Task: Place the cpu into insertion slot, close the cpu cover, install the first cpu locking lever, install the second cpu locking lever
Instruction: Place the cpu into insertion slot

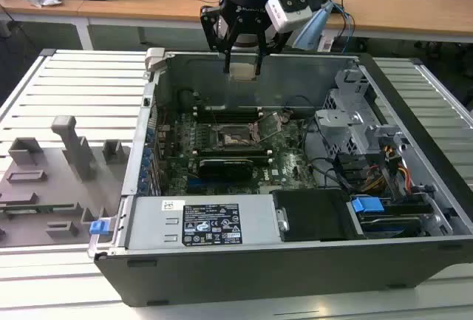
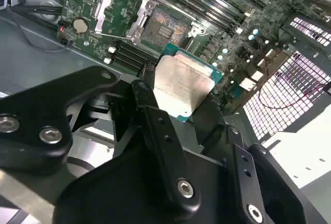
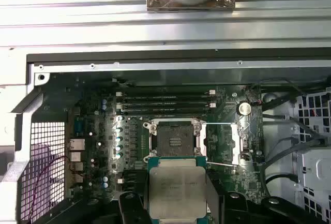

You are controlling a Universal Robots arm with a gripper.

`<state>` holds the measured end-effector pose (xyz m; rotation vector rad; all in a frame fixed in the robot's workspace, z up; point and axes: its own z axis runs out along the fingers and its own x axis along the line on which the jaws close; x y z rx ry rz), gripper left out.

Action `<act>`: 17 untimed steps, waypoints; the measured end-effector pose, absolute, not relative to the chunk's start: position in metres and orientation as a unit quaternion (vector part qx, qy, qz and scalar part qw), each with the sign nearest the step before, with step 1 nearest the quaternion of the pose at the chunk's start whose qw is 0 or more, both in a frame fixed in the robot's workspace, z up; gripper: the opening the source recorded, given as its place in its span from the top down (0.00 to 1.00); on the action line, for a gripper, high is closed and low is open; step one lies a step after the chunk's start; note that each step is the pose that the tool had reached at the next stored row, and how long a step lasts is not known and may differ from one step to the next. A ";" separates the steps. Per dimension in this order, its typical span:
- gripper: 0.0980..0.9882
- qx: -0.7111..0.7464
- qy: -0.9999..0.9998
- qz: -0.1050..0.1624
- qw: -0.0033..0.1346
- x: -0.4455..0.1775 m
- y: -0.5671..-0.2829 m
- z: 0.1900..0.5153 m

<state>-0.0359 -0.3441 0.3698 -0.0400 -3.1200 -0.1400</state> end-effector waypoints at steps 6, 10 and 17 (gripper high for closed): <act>0.51 -0.017 -0.999 -0.045 0.009 -0.036 -0.347 0.370; 0.51 -0.051 -0.998 -0.045 0.007 -0.036 -0.347 0.369; 0.51 -0.068 -0.997 -0.045 0.007 -0.036 -0.347 0.369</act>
